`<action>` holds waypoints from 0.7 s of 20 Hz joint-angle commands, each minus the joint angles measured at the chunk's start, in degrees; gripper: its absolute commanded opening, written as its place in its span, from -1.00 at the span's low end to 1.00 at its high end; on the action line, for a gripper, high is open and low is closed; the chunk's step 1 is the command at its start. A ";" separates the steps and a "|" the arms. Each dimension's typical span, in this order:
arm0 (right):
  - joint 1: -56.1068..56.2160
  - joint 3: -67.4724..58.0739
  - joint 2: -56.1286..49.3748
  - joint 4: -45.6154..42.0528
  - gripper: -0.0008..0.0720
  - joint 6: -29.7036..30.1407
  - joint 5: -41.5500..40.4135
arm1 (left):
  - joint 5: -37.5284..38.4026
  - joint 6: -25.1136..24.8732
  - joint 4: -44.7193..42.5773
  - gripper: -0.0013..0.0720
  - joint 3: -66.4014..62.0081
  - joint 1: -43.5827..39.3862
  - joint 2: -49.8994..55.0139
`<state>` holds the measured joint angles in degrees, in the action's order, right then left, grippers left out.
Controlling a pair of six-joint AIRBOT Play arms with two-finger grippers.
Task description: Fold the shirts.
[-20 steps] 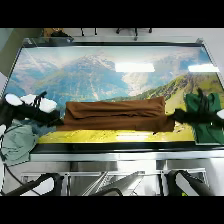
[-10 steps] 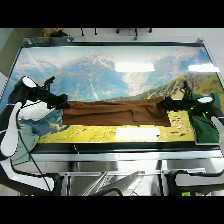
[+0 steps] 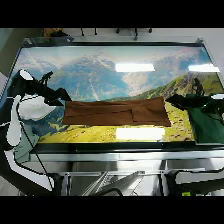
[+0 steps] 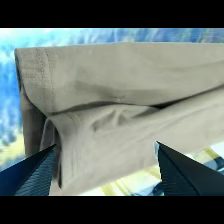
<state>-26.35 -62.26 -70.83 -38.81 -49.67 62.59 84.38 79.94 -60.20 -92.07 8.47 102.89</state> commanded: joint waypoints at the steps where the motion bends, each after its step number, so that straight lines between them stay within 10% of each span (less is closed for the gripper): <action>1: 0.59 -0.42 -4.04 -1.07 0.96 -0.94 5.70 | 4.44 1.62 0.13 0.84 -4.13 -0.02 0.20; 9: 2.99 -0.42 -9.81 -1.11 0.91 -1.38 6.21 | 5.29 1.77 0.35 0.84 -4.85 -4.59 0.22; 12: 3.54 -0.42 -11.21 -1.07 0.19 -1.33 6.23 | 4.66 1.75 0.33 0.84 -4.85 -8.94 0.22; 14: 4.55 -0.44 -11.26 -1.09 -0.69 -1.36 6.23 | 3.13 1.64 0.33 0.84 -4.85 -12.37 0.24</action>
<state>-22.74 -62.67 -81.36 -39.51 -50.94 68.90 89.03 81.67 -59.77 -96.86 0.03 103.09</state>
